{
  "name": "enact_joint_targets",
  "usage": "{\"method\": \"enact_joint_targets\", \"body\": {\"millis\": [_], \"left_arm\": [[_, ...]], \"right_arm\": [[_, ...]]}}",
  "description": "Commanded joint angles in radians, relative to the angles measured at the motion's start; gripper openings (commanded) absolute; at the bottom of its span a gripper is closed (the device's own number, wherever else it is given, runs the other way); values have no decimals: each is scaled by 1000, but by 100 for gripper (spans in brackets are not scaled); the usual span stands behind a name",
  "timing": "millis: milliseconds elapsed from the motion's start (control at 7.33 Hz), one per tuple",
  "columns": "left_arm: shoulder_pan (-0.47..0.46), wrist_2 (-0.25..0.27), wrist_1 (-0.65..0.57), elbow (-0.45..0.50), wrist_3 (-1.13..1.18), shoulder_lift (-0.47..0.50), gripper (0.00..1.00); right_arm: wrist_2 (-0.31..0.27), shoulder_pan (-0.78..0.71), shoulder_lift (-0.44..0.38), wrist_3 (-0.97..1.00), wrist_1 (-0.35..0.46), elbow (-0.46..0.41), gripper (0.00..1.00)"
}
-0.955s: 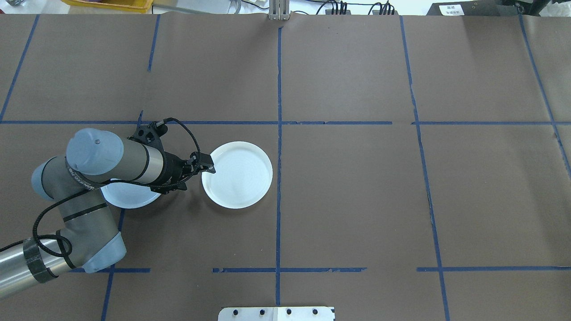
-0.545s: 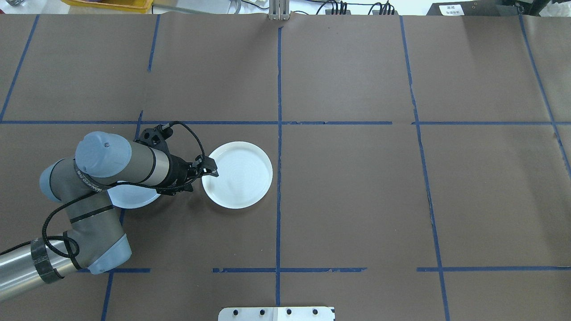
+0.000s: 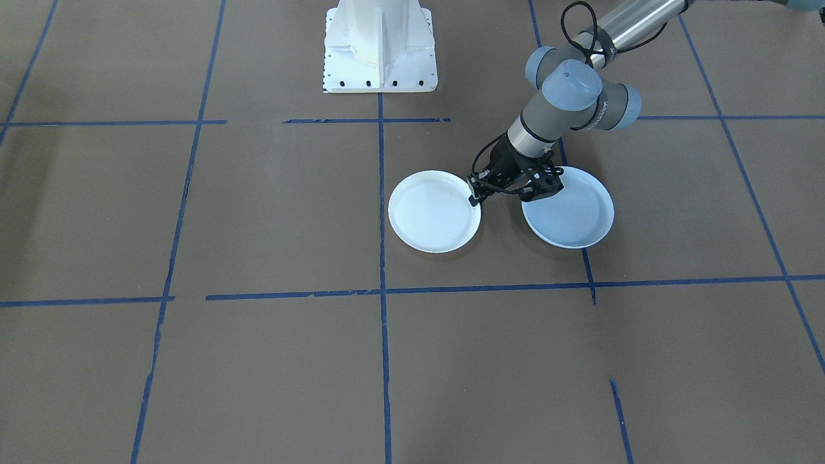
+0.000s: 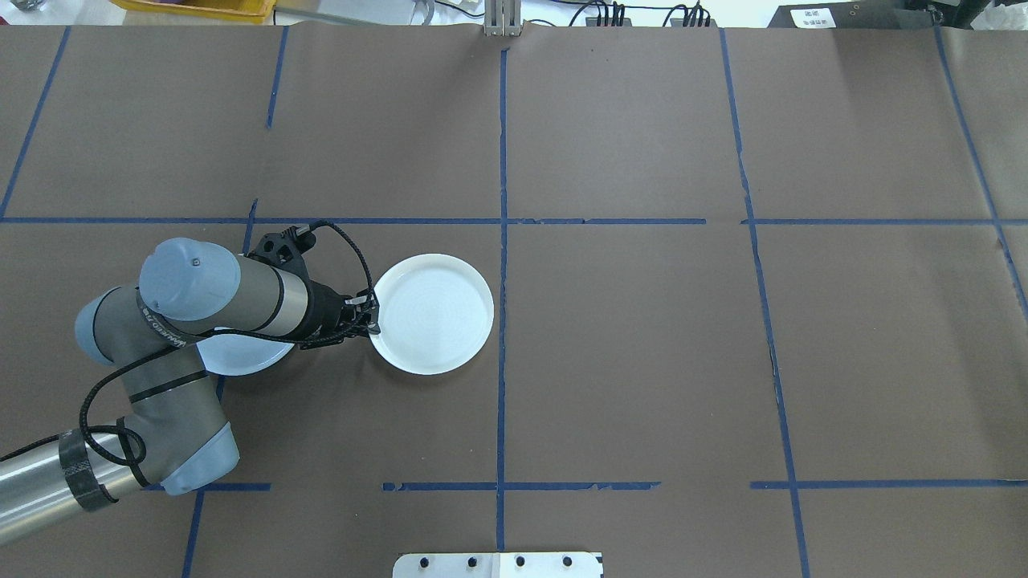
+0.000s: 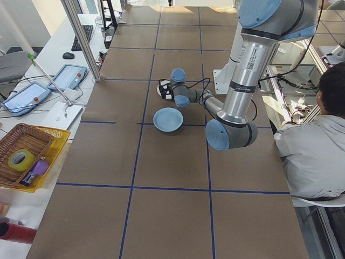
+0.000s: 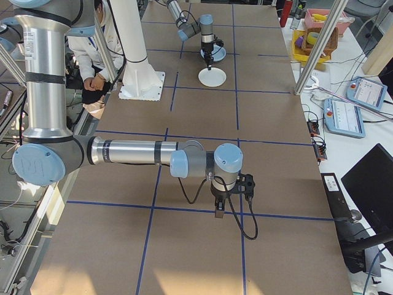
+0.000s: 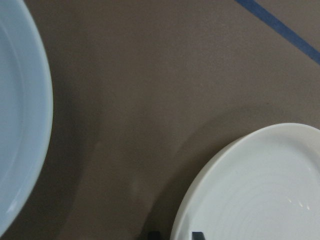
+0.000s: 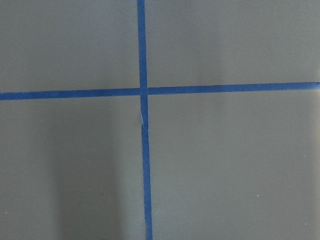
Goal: Stack plate in center
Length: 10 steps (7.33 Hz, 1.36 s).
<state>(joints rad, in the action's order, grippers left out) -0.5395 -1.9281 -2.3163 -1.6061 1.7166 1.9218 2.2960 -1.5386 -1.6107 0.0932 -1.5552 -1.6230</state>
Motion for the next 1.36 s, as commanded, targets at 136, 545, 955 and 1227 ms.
{"method": "enact_joint_targets", "body": {"millis": [136, 545, 955, 1227], "left_arm": [[3, -2, -3, -5, -2, 0, 18], [-72, -129, -6, -96, -94, -32, 0], [-213, -191, -20, -205, -355, -241, 0], [-275, -215, -153, -189, -477, -370, 0]], "right_arm": [[-1, 0, 0, 0, 0, 0, 100], [-1, 0, 0, 0, 0, 0, 100], [-1, 0, 0, 0, 0, 0, 100], [0, 0, 0, 0, 0, 0, 100]]}}
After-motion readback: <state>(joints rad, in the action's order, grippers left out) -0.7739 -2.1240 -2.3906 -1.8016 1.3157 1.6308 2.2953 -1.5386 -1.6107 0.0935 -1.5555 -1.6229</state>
